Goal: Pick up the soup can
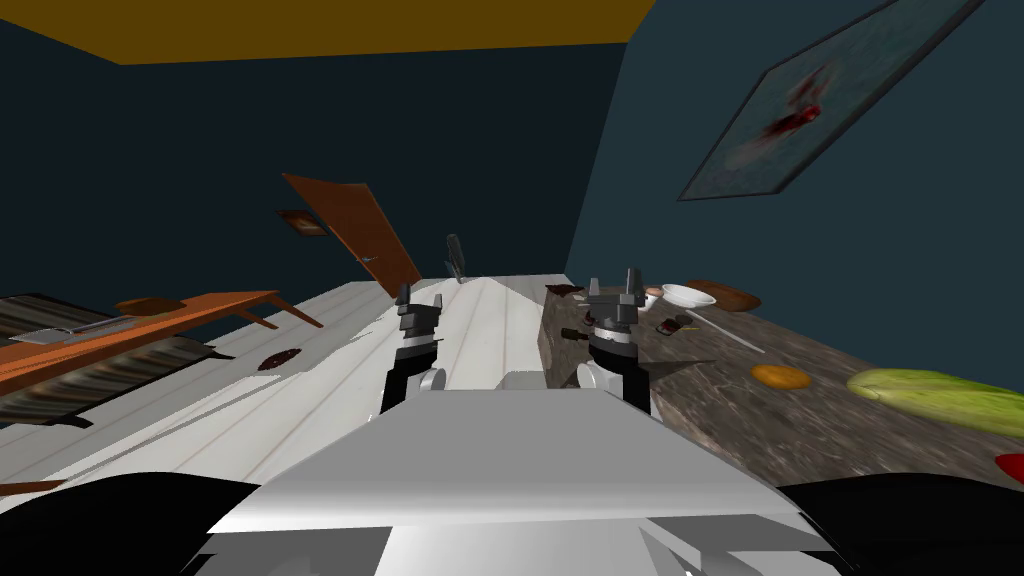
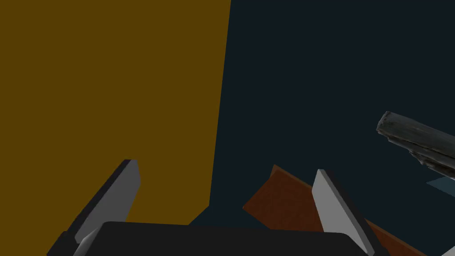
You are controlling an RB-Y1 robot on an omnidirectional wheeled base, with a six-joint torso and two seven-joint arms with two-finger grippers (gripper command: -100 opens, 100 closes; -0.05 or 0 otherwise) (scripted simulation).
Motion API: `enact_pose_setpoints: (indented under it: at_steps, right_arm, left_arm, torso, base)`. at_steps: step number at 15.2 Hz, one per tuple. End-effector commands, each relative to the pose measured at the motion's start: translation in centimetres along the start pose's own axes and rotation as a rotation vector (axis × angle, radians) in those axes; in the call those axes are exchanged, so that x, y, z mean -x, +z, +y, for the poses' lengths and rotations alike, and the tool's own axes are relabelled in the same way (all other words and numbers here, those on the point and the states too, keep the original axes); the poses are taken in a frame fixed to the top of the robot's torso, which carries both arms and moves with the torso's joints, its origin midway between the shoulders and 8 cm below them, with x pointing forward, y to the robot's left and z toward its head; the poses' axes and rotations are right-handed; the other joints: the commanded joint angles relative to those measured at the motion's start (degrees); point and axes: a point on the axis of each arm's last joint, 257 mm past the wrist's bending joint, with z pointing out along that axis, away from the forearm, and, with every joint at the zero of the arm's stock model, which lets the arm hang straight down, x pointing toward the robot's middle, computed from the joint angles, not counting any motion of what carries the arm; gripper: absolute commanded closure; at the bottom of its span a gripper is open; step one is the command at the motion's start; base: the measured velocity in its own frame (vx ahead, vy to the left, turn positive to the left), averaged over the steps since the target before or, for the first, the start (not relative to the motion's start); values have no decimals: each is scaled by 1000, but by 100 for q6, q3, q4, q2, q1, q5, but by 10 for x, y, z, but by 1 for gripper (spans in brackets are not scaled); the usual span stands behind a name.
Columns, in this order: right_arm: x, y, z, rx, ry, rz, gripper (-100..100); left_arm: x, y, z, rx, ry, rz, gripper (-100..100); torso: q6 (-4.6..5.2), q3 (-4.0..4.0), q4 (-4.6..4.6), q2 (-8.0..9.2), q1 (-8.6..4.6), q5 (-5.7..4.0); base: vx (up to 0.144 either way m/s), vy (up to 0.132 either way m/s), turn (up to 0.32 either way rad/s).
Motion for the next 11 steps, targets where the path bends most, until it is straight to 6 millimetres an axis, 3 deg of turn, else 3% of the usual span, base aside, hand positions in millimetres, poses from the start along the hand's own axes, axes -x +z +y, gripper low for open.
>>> enact_pose_setpoints:
  at_steps: [1, 11]
  right_arm:
    - [-5, -2, -1, -10, -35, 45, -100]
    - [-23, -19, -6, -43, -260, 259, -100]
  left_arm:
    - [0, 0, 0, 0, 0, 0, 0]
    - [0, 0, 0, 0, 0, 0, 0]
  torso:
    - [0, 0, 0, 0, 0, 0]
    - [0, -12, -5, -21, -3, -1]
  base:
    - [9, 1, 5]
    - [41, 2, 9]
